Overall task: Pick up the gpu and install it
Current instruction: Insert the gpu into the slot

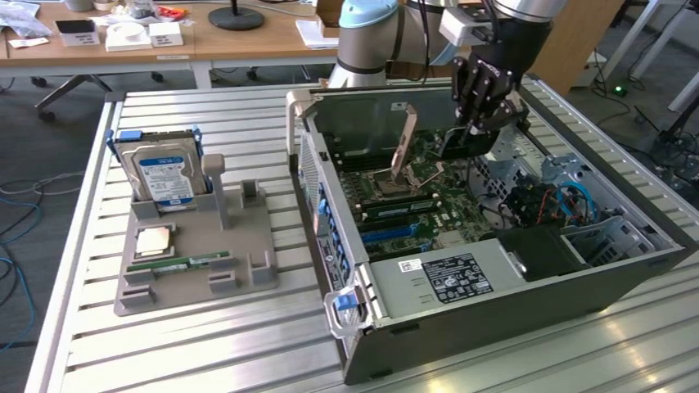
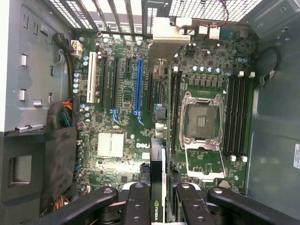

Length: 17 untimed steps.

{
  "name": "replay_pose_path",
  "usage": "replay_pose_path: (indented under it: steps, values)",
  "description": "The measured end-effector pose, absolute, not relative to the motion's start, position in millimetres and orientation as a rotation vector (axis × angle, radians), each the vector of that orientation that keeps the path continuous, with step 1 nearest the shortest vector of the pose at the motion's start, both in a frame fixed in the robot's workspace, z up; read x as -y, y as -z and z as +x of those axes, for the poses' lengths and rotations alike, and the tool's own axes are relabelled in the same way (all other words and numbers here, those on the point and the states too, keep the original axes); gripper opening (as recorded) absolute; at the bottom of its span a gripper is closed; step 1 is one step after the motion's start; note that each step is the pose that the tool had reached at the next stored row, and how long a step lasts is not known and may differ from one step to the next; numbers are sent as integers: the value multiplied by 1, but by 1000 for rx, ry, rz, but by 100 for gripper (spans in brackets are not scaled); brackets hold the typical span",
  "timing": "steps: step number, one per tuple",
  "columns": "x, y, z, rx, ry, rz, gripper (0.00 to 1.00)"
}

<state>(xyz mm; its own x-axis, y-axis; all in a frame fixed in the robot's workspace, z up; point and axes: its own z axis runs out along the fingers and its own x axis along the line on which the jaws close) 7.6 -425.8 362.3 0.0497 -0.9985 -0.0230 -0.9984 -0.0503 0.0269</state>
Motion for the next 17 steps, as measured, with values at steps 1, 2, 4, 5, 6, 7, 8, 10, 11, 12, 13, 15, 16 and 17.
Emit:
replay_pose_path:
  steps: [1,2,4,5,6,7,8,10,11,12,13,15,16,17]
  values:
    - [426,-362,8,2162,55,2273,26]
    - [426,-361,8,2162,55,2273,26]
    - [426,-360,8,2162,55,2273,26]
    - [426,-360,7,2162,55,2273,26]
    - [426,-359,7,2162,55,2273,26]
    - [426,-359,7,2162,55,2273,26]
    - [426,-358,7,2162,54,2274,26]
    - [426,-357,7,2163,54,2274,26]
    - [426,-356,7,2163,53,2274,26]
    - [426,-356,6,2163,53,2274,26]
    - [426,-356,6,2163,52,2274,26]
    - [426,-356,6,2163,52,2274,26]
    - [426,-356,6,2163,52,2275,26]
    - [426,-356,6,2163,52,2275,26]
